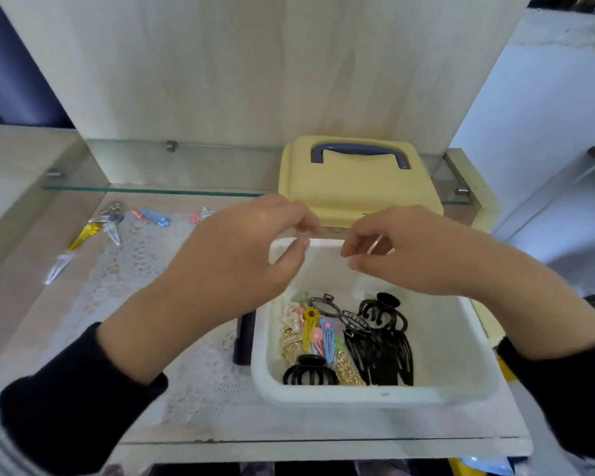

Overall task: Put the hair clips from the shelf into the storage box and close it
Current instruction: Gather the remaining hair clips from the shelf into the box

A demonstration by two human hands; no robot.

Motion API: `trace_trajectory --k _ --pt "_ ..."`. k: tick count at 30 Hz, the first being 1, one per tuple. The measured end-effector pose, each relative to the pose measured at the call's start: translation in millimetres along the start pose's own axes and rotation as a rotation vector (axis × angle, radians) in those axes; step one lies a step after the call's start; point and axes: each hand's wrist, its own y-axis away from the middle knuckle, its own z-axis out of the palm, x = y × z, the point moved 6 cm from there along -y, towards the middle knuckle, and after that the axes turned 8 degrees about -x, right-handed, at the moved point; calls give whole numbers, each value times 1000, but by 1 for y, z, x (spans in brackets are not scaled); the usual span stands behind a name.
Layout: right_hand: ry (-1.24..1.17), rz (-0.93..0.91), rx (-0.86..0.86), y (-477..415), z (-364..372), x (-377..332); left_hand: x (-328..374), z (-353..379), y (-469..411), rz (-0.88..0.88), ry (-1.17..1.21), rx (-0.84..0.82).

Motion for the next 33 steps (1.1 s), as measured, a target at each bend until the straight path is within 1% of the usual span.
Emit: trace_trajectory --k 3,6,10,12,15,19,23,26,29,33 --pt "-54 -40 182 -1 -13 -21 -15 -21 16 -51 -14 148" --pt "-143 -73 384 -3 -17 -48 -36 -39 32 -139 8 259" --pt "-253 -144 614 -11 -5 -92 -64 -59 54 -261 51 387" --pt "-284 -200 698 -17 8 -120 -81 -67 68 -324 60 442" --pt "-294 -242 729 -29 33 -156 -106 -69 90 -379 48 513" --pt "-238 -233 739 -52 70 -184 -140 -59 116 -505 -12 491" --pt "-168 -132 722 -87 112 -181 -172 -38 138 -631 9 436" --pt "-3 -5 710 -112 138 -172 -194 -17 151 -714 -22 348" --pt "93 95 687 -126 152 -161 -208 3 160 -857 -26 274" --pt "168 150 675 -134 166 -149 -216 14 164 -893 -129 213"
